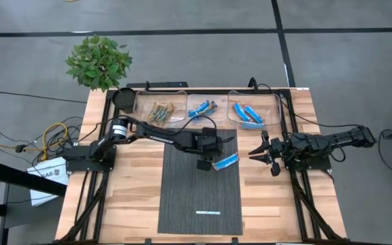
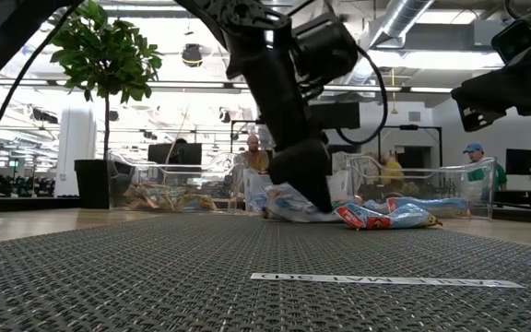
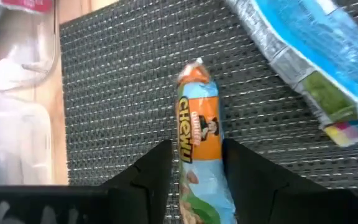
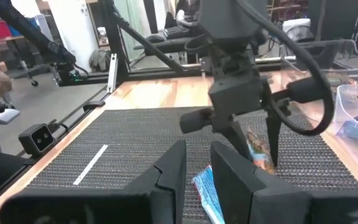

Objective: Pick and place Granola Bars by type
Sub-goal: Put the yellow granola bar into the left transparent bin

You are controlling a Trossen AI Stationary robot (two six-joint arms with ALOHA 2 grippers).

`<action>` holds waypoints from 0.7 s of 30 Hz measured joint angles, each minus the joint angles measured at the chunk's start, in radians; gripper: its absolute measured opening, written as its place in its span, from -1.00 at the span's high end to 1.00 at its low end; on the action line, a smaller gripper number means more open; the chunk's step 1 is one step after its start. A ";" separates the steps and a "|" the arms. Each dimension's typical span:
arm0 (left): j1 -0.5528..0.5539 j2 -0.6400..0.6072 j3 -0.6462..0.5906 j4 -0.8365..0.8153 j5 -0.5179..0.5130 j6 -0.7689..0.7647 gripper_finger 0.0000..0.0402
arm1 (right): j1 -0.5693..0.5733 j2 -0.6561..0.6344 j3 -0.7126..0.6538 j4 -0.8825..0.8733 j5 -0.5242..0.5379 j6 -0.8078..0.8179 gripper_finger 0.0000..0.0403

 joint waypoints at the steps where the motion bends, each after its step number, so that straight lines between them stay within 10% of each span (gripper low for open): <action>1: 0.003 0.001 0.000 0.000 0.000 -0.003 0.31 | 0.000 0.001 0.000 0.000 0.000 0.000 0.67; 21: 0.024 0.001 0.000 -0.072 0.098 -0.122 0.41 | 0.000 0.000 0.000 0.000 0.000 0.000 0.67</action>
